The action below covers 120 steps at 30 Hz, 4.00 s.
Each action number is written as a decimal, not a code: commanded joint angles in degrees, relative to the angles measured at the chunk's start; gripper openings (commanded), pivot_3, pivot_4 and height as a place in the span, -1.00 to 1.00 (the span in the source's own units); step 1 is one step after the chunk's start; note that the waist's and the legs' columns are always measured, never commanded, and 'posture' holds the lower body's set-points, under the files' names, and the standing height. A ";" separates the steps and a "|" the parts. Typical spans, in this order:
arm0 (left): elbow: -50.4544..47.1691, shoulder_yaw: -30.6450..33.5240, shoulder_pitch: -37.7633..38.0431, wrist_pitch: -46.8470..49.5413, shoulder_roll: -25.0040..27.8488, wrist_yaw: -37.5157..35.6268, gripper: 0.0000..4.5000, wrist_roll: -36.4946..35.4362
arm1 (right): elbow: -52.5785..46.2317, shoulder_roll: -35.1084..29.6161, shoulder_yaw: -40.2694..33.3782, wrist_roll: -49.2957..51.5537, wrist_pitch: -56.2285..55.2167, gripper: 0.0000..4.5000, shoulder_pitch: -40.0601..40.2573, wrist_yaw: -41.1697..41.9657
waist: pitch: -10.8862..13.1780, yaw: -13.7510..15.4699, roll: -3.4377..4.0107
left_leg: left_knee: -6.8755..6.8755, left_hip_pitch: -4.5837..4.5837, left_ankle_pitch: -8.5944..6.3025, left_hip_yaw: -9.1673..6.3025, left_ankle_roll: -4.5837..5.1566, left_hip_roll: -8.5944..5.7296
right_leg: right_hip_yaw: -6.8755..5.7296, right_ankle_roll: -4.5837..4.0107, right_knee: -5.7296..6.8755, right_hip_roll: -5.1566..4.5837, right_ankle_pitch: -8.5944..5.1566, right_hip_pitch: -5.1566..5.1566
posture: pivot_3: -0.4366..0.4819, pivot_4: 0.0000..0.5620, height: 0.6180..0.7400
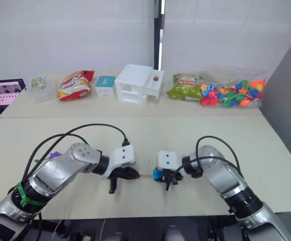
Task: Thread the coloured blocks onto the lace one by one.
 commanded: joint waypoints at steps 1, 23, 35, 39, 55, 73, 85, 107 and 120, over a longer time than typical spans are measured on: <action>-1.89 -0.12 -1.35 0.58 -0.26 0.16 -1.00 0.13 | -2.76 -0.43 0.74 0.06 0.95 -0.41 0.67 -0.21 | 0.00 0.00 0.00 | 0.00 0.00 0.00 0.00 0.00 0.00 | 0.00 0.00 0.00 0.00 0.00 0.00 | -0.05 -0.47 1.00; 2.33 1.78 -1.38 -4.92 -8.19 -2.19 -1.00 -3.87 | -5.44 0.87 2.80 -0.04 3.74 -0.41 -0.01 -1.65 | 0.00 0.16 0.00 | 0.07 0.00 0.00 0.00 0.00 -0.02 | 0.00 0.00 -0.01 -0.01 0.00 0.05 | -0.05 -0.47 1.00; 7.69 -0.32 -1.50 -17.41 -8.12 -8.33 -1.00 0.07 | -5.53 1.06 2.73 0.17 4.80 -0.41 -0.05 -1.79 | 0.00 0.06 0.00 | 0.06 -0.02 0.00 0.00 -0.01 -0.01 | 0.00 0.00 0.02 -0.01 0.01 0.00 | -0.05 -0.47 1.00; 9.29 0.88 0.14 -19.06 -9.27 -8.81 -0.85 -0.66 | -5.47 1.21 2.72 0.08 5.03 -0.41 -0.11 -2.07 | 0.00 0.14 0.00 | 0.07 -0.03 0.00 0.00 -0.01 -0.02 | 0.00 0.01 0.01 -0.01 0.01 0.01 | -0.05 -0.47 1.00; 16.68 6.45 7.56 -33.36 0.98 -11.41 0.29 5.25 | -5.35 -0.42 2.09 0.24 5.84 -0.41 0.91 -3.36 | -0.01 0.36 0.00 | 0.08 0.03 0.00 0.01 0.00 -0.01 | 0.00 0.03 -0.02 -0.01 0.02 0.08 | -0.05 -0.47 1.00; 20.28 6.21 8.02 -35.88 -6.11 -9.25 -0.99 7.59 | -6.78 -1.29 2.01 0.74 7.41 -0.41 1.21 -3.56 | -0.02 0.32 0.00 | 0.08 0.02 0.00 0.01 0.00 -0.02 | 0.01 0.04 0.01 -0.01 0.03 0.06 | -0.05 -0.47 1.00; 18.80 3.99 5.26 -34.08 -10.41 -8.76 -0.99 9.10 | -7.44 -0.82 2.48 0.75 8.19 -0.41 1.46 -4.20 | -0.02 0.30 -0.01 | 0.08 0.02 0.00 0.01 0.00 -0.02 | 0.01 0.04 0.01 -0.01 0.03 0.06 | -0.05 -0.47 1.00; 12.47 2.16 0.83 -24.99 -8.65 -10.52 0.69 9.11 | -18.97 -6.68 -7.52 7.72 15.66 1.00 8.91 -7.19 | -0.02 1.17 -0.01 | 0.10 -0.06 -0.01 0.02 0.01 -0.04 | 0.01 0.09 -0.06 -0.03 0.05 0.04 | -0.05 -0.47 1.00; 19.19 -5.12 -1.48 -23.58 -15.51 -6.60 0.69 14.30 | -14.91 -8.03 -6.38 6.07 11.84 1.00 9.67 -10.49 | -0.02 1.27 -0.03 | 0.20 -0.03 -0.02 0.05 0.04 -0.04 | 0.06 0.09 -0.03 0.00 0.05 0.08 | -0.05 -0.47 1.00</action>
